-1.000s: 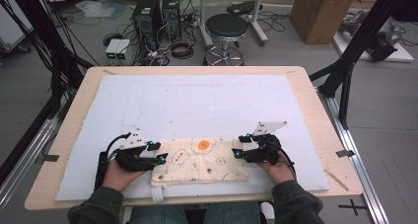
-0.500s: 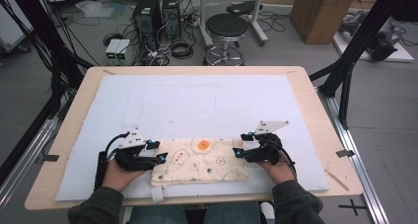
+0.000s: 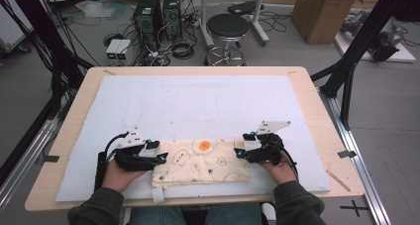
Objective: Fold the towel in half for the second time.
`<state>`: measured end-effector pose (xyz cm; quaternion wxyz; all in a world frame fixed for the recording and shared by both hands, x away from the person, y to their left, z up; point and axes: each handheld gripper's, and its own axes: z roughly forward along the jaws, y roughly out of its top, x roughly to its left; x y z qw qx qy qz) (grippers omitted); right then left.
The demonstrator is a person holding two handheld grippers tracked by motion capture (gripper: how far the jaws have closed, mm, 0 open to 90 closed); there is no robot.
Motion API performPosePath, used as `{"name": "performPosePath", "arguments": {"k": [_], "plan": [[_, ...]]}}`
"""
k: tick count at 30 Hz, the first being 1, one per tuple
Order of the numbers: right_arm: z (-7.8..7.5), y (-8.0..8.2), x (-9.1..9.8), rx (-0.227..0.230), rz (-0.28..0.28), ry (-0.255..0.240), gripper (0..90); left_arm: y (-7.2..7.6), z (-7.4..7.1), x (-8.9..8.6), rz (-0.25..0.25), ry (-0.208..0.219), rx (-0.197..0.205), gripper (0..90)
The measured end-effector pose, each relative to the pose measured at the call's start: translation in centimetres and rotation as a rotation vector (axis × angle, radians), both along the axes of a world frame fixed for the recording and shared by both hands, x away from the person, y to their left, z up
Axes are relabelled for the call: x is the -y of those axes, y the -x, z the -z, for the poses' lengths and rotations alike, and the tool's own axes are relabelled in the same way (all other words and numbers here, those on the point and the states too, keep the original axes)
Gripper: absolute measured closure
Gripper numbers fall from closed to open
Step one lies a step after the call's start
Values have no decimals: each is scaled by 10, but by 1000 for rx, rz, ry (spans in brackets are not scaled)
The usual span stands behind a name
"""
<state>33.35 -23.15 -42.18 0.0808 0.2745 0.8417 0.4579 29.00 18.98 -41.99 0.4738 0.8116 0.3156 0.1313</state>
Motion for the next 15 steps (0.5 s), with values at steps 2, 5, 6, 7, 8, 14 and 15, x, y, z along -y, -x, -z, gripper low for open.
{"name": "performPosePath", "arguments": {"k": [2, 5, 6, 7, 8, 14, 15], "plan": [[0, 0, 0, -1, 0, 0, 295, 0, 0, 0, 0, -2, 2, 428], [1, -1, 0, -7, 0, -1, 295, -1, 0, 0, -3, -2, 3, 425], [1, -1, 0, -12, 4, 1, 295, -1, 0, -1, -3, -2, 4, 425], [1, -2, 0, -8, 0, 3, 295, -1, 0, -1, -4, -1, 3, 424], [1, -2, 0, -10, 1, 1, 295, -2, 0, -2, -7, -1, 5, 422], [-4, -12, 0, -11, 12, 3, 319, -10, -6, -5, -41, 20, 5, 410], [-6, -15, 0, -22, 8, 0, 334, -12, -8, -6, -45, 24, 2, 411]]}}
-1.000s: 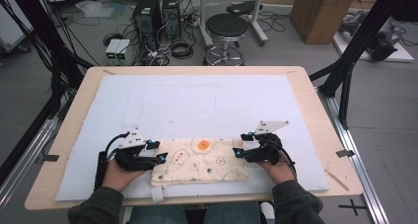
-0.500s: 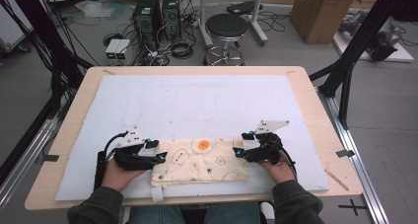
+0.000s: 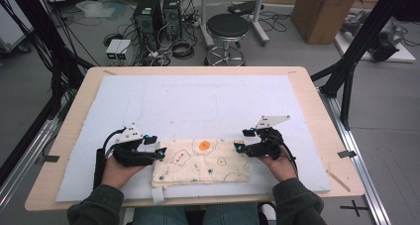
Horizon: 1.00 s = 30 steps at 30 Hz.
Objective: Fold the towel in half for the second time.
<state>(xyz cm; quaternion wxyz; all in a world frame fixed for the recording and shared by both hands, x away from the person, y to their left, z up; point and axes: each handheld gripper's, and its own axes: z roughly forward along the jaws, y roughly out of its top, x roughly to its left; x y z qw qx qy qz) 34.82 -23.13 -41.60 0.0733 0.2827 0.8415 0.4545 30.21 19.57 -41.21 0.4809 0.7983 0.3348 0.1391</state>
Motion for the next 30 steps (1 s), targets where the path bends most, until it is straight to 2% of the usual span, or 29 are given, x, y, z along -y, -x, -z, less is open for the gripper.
{"name": "performPosePath", "arguments": {"k": [2, 7, 11, 17, 20, 22, 30], "plan": [[-2, -5, 0, -2, -3, 7, 339, -5, -2, 0, -10, 2, -2, 419], [-7, -19, 2, -19, 14, 8, 429, -19, -6, 0, -34, 2, -17, 431], [-7, -34, 2, -72, 28, 13, 514, -31, -6, 2, -57, 14, -15, 464], [4, -44, 2, -157, 23, 37, 560, -47, 5, -3, -91, -21, -80, 482], [7, -45, 2, -168, 13, 45, 563, -50, 9, -4, -83, -7, -115, 482], [9, -44, 4, -185, 13, 46, 568, -52, 11, -3, -75, -21, -127, 483], [19, -38, 15, -190, 18, 31, 560, -53, 21, 5, -3, -99, -197, 539]]}}
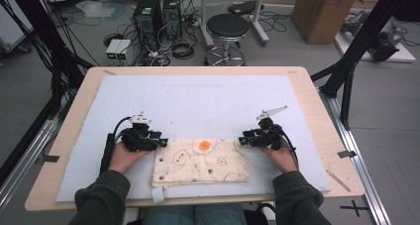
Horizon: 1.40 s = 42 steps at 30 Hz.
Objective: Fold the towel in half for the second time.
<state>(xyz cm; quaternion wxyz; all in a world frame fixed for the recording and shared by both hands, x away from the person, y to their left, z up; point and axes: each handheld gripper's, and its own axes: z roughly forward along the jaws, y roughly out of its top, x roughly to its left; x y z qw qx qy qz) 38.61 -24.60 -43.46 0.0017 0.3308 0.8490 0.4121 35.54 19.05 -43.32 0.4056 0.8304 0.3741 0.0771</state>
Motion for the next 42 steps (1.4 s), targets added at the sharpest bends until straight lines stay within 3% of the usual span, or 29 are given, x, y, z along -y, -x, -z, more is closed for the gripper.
{"name": "performPosePath", "arguments": {"k": [4, 10, 17, 20, 24, 30, 36, 42], "plan": [[3, -1, 1, -9, 0, 9, 570, 1, 4, 1, 9, -29, -5, 600], [5, 0, -5, -14, -19, 29, 596, 2, 4, 2, 6, -27, -12, 673], [4, 5, -10, 18, -39, 71, 752, 2, 4, 4, 32, -32, -15, 786], [4, 5, -11, 9, -54, 66, 817, 3, 4, 4, 36, -29, -12, 831], [4, 5, -12, 7, -62, 66, 839, 3, 2, 3, 31, -26, -5, 842], [-1, 3, -13, 3, -73, 84, 842, 1, -1, -2, 17, 29, 18, 847], [-2, -7, -16, -16, -72, 90, 842, -3, -2, -5, -17, 20, 33, 850], [-15, -20, -20, -7, -48, 80, 843, -11, -9, -9, -44, 28, 43, 851]]}}
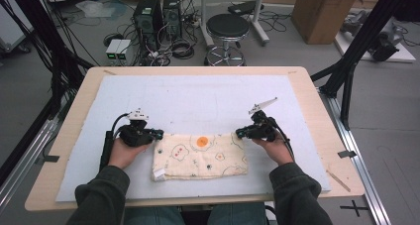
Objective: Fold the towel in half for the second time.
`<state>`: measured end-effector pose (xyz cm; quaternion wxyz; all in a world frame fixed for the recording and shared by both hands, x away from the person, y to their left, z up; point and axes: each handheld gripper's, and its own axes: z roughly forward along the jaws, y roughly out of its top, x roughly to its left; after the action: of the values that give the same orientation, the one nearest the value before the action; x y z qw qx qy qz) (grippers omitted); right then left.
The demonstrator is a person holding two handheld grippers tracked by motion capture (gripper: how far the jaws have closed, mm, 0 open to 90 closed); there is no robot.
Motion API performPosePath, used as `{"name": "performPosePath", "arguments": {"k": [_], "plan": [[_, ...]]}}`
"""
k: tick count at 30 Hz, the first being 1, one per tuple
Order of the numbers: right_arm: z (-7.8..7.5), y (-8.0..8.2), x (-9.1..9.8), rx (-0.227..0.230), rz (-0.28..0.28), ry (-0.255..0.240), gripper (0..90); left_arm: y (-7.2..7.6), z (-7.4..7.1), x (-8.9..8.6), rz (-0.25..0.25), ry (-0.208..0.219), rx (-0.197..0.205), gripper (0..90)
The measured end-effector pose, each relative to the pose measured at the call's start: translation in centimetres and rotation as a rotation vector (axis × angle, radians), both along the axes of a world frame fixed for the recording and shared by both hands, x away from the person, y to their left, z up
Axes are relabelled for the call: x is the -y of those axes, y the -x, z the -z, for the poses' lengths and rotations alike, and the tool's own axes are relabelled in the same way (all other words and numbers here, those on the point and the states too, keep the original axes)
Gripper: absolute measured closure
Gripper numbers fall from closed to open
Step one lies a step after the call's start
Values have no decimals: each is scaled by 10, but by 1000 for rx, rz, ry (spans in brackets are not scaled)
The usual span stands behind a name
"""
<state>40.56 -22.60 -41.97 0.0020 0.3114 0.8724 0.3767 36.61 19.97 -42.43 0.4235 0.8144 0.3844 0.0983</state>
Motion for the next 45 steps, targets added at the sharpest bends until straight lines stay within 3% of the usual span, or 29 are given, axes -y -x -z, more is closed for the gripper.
{"name": "performPosePath", "arguments": {"k": [3, 7, 10, 15, 18, 26, 33, 37, 40, 45], "plan": [[-6, -7, -1, 6, 13, -21, 843, -6, -5, -2, -19, 6, 10, 851], [-10, -20, -3, -6, 39, -14, 843, -14, -9, -3, -59, 31, 40, 850], [-11, -30, -5, -14, 60, -25, 843, -21, -9, -2, -63, 3, 39, 850], [-16, -42, -7, -14, 99, -33, 843, -29, -9, -3, -96, -1, 60, 850], [-14, -50, -5, -26, 133, -54, 844, -34, -4, -4, -113, 6, 48, 850], [1, -62, -8, -64, 183, -26, 845, -43, 4, -3, -128, 8, 29, 850], [1, -64, -6, -45, 172, -66, 846, -41, 1, -5, -120, 23, 48, 850], [-1, -56, -5, -26, 173, -109, 848, -36, 0, -2, -105, -20, 60, 849], [3, -53, -4, -39, 172, -86, 848, -32, 0, 1, -99, -24, 76, 849], [-6, -49, 0, -27, 169, -128, 848, -24, -5, 0, -89, -18, 97, 849]]}}
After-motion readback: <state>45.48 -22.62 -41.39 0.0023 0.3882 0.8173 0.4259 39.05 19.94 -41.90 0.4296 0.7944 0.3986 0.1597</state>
